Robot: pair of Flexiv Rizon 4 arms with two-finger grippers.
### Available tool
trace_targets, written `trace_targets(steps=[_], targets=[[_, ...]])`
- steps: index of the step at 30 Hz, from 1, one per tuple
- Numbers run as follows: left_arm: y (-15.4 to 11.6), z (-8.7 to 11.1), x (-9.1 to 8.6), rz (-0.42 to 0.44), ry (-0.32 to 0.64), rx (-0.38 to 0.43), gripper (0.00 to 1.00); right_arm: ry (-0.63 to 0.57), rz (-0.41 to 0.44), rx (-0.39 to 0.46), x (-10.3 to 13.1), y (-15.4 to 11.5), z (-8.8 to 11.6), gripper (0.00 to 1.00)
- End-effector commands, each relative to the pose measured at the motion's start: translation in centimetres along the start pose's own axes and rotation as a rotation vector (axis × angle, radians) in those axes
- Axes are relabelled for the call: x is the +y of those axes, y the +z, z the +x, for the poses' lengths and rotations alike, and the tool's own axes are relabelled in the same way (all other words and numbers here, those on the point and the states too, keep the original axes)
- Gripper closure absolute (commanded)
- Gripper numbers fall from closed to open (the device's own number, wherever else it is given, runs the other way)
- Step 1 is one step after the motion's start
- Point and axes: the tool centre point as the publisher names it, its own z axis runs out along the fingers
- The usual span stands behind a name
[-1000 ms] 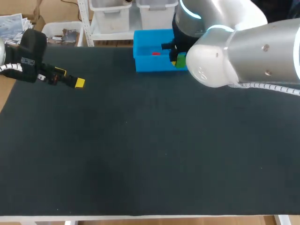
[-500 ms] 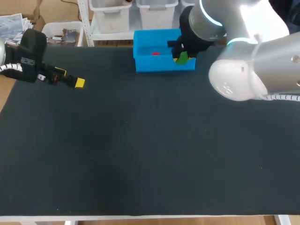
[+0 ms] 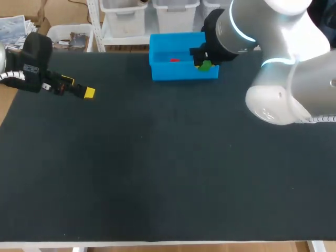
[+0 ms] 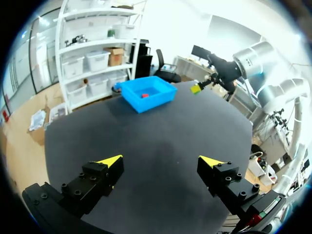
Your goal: Use the left arm to pick the red cube and place it into the blue plastic box first, then use the right arm to grasp the green cube and put it into the same blue plastic box after the first action is fully finished.
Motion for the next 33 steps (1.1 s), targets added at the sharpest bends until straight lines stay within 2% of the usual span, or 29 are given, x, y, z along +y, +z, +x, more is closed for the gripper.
trace_targets(steps=[1, 9, 25, 33], targets=[[0.0, 0.1, 0.2, 0.005, 0.003, -0.005, 0.00, 0.003, 0.000, -0.050, -0.4, 0.5, -0.2, 1.00], [0.0, 0.1, 0.2, 0.005, 0.003, -0.005, 0.00, 0.009, -0.014, -0.031, -1.3, 2.1, -1.3, 1.00], [0.0, 0.1, 0.2, 0.005, 0.003, -0.005, 0.00, 0.008, -0.056, -0.028, -2.2, 6.7, -6.6, 1.00], [0.0, 0.1, 0.2, 0.005, 0.003, -0.005, 0.00, 0.002, -0.057, -0.020, -2.6, 8.3, -8.0, 1.00]])
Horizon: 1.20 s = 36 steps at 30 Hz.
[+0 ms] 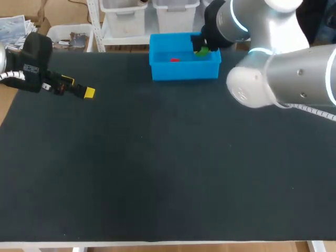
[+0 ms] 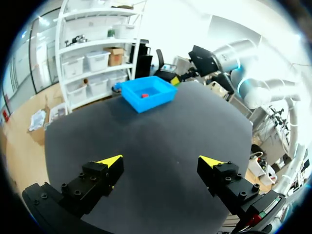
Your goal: Use the left arm to pick the red cube and place it into the blue plastic box first, then use the right arm to grasp the green cube and put it into the same blue plastic box after the first action is fully finished.
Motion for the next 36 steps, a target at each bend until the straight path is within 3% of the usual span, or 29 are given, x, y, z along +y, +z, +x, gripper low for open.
trace_targets(steps=[1, 35, 36], targets=[[0.0, 0.1, 0.2, 0.005, 0.003, -0.005, 0.00, -0.002, -0.009, 0.037, -0.1, 1.7, -1.2, 1.00], [0.0, 0.1, 0.2, 0.005, 0.003, -0.005, 0.00, 0.001, -0.012, 0.040, -0.1, 2.3, -1.4, 1.00], [0.0, 0.1, 0.2, 0.005, 0.003, -0.005, 0.00, 0.013, -0.018, 0.101, -0.7, 5.5, -1.6, 1.00]])
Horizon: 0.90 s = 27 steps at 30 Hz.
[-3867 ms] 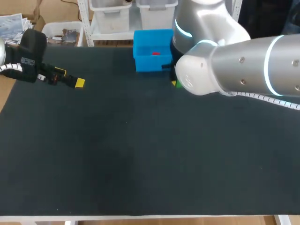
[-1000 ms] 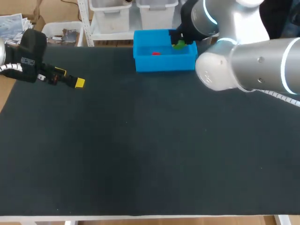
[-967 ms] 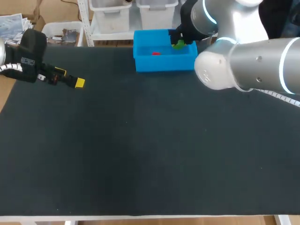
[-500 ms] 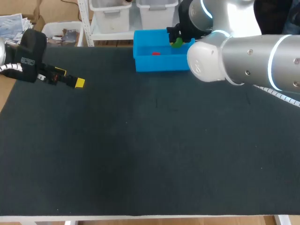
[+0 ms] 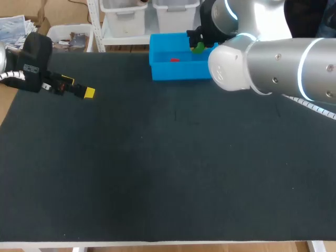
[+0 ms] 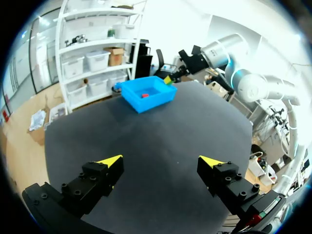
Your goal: Use the left arm to pick the red cube and place it into the blue plastic box first, then use the right arm to grasp the green cube and put it into the same blue plastic box after the first action is fully finished.
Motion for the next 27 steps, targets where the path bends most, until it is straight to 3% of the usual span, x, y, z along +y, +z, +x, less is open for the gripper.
trace_targets(steps=[1, 16, 17, 27], targets=[[0.01, 0.09, 0.17, 0.005, 0.003, -0.005, 0.00, 0.013, -0.006, 0.058, -0.88, 4.14, -0.18, 1.00], [0.01, 0.09, 0.17, 0.005, 0.003, -0.005, 0.00, 0.013, -0.006, 0.058, -0.88, 4.14, -0.18, 1.00], [0.01, 0.09, 0.17, 0.005, 0.003, -0.005, 0.00, 0.006, 0.015, 0.103, -1.15, 4.24, 0.62, 0.00], [0.01, 0.09, 0.17, 0.005, 0.003, -0.005, 0.00, 0.003, 0.016, 0.102, -1.21, 3.82, 0.74, 0.00]])
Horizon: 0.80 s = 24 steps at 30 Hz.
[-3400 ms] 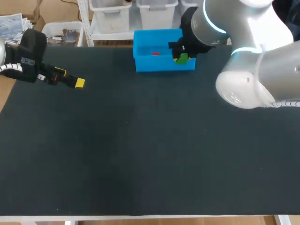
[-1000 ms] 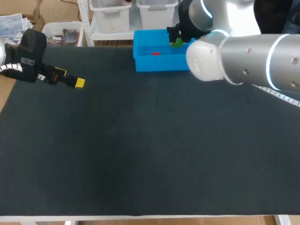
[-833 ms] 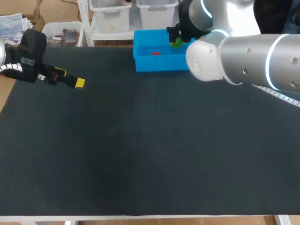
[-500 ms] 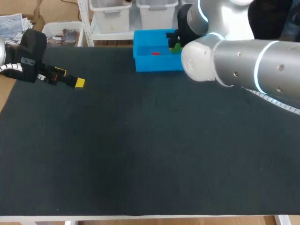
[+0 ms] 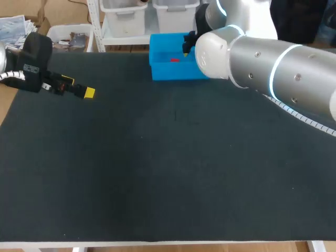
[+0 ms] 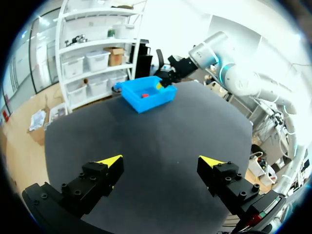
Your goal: Use the left arm to pick the red cube and place it into the blue plastic box first, then use the right arm to grasp the green cube and put it into the same blue plastic box after the first action is fully finished.
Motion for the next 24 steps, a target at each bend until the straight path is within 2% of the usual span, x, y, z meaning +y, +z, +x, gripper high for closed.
trace_targets(steps=[1, 17, 24], targets=[[0.0, 0.1, 0.2, 0.005, 0.003, -0.005, 0.00, 0.000, 0.000, -0.008, 0.0, -0.6, 0.4, 0.00], [0.0, 0.1, 0.2, 0.005, 0.003, -0.005, 0.00, -0.032, -0.008, -0.050, 1.1, -4.0, -0.3, 0.00], [0.0, 0.1, 0.2, 0.005, 0.003, -0.005, 0.00, -0.056, 0.006, -0.064, 1.3, -7.6, 0.5, 0.00]])
